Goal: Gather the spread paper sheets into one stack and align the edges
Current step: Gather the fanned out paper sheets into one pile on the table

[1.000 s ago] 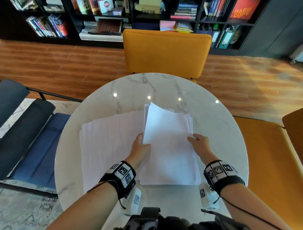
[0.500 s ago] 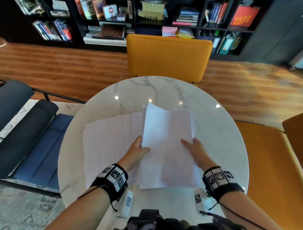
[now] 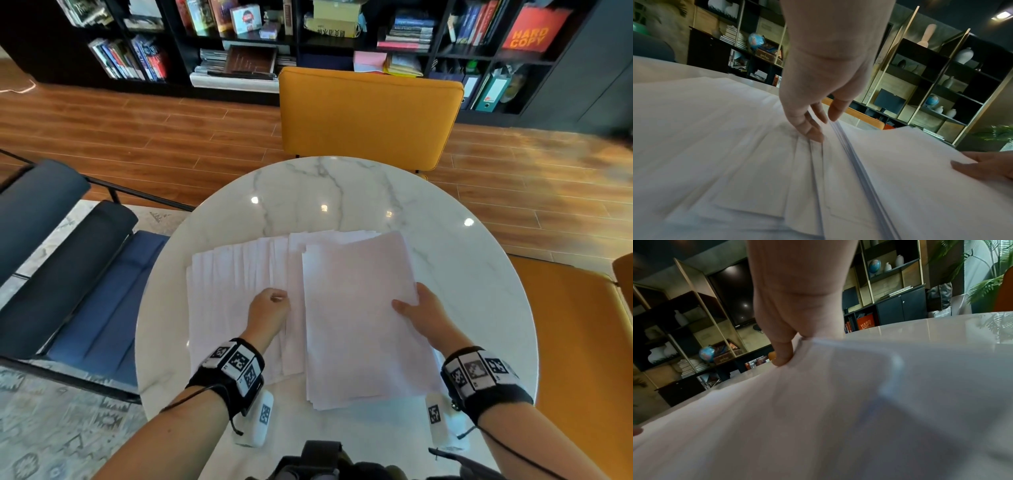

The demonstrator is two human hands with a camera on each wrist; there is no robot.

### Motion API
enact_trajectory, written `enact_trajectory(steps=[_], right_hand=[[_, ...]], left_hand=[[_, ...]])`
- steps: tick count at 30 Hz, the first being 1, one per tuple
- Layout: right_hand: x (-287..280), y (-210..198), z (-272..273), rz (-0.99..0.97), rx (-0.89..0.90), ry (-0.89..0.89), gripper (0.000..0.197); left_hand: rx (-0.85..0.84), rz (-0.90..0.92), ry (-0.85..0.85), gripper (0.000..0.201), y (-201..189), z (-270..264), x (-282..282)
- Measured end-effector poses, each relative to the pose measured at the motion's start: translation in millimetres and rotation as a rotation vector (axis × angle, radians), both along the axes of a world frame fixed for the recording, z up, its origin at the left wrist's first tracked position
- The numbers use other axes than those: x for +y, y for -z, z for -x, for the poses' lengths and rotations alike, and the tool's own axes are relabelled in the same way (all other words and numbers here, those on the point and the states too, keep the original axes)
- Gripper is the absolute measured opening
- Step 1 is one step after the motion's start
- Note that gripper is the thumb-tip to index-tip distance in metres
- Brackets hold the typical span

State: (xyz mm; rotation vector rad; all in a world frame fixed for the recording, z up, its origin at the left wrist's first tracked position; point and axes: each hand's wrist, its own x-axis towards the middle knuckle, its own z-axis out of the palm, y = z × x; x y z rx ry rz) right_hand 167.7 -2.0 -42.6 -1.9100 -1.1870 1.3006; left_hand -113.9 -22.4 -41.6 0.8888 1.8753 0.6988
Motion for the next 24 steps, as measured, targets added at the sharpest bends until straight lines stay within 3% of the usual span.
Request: enact_trajectory(steps=[5, 9, 15, 20, 24], right_hand=[[10.9, -20.3, -1.6, -0.063, 0.116, 0.003, 0.03], [24.1, -20.1, 4.3, -0.036, 0.135, 0.024, 0.038], [23.4, 6.5, 24.0, 0.05, -0.192, -0.121, 0.052], [18.7, 12.3, 31.8, 0.071, -0.507, -0.303, 0.06], [12.8, 11.9, 38.4, 0.024, -0.566, -0.337, 0.061]], left_hand=[[0.077, -0.006, -0.135, 0.045, 2.0, 6.0, 6.7], [0.026, 0.073, -0.05, 0.054, -1.8, 1.0, 12.9], [-0.008, 0.099, 0.062, 0.049, -4.2, -15.1, 16.6], [-0.078, 0.041, 0.06, 0.044, -2.5, -23.7, 13.2], [-0.17, -0.067, 0.079, 0.028, -6.6, -28.4, 4.0]])
